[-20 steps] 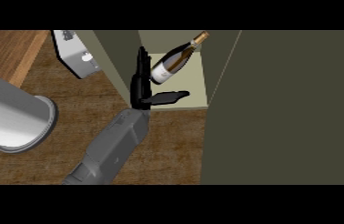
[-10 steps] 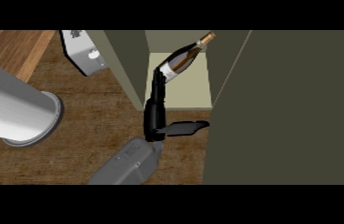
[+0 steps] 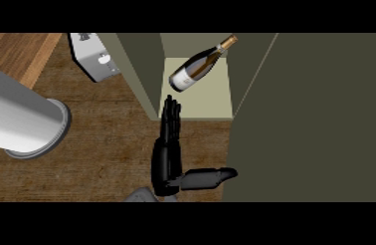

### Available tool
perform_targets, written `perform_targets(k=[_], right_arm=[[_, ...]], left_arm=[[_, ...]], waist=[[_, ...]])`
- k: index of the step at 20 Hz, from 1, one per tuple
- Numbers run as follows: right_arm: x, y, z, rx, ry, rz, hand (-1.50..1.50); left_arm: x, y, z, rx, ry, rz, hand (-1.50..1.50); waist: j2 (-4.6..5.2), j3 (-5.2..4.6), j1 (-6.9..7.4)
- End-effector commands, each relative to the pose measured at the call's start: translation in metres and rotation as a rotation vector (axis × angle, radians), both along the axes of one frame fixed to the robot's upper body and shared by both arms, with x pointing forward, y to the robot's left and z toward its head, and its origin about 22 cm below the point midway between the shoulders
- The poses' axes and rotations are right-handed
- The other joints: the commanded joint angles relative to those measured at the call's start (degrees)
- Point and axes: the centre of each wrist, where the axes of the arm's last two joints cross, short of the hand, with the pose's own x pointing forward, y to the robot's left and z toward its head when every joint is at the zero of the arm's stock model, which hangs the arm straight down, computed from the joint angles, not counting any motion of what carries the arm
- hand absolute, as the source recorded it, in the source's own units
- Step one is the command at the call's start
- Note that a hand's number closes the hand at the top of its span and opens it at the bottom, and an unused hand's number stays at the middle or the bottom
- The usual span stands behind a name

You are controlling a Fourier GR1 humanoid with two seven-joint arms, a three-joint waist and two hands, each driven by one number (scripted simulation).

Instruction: Pick up the wine, place it into the cabinet and close the cabinet

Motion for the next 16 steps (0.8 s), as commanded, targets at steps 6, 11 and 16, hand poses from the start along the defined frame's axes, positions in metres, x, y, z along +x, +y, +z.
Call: perform_targets(k=[6, 11, 16], right_arm=[[-0.034, -0.005, 0.017, -0.002, -0.013, 0.043, -1.50], [-0.015, -0.007, 0.006, 0.011, 0.027, 0.126, -1.50], [-0.018, 0.007, 0.008, -0.046, 0.059, 0.191, 1.50]], left_arm=[[-0.048, 0.049, 0.027, -0.025, -0.029, 0.055, -1.50], [-0.079, 0.052, 0.046, -0.025, -0.042, -0.015, -1.50], [-0.092, 0.070, 0.030, -0.013, -0.032, -0.072, -1.50]], waist=[[0.03, -0.04, -0.09], [0.10, 0.02, -0.06], [0.17, -0.05, -0.11]])
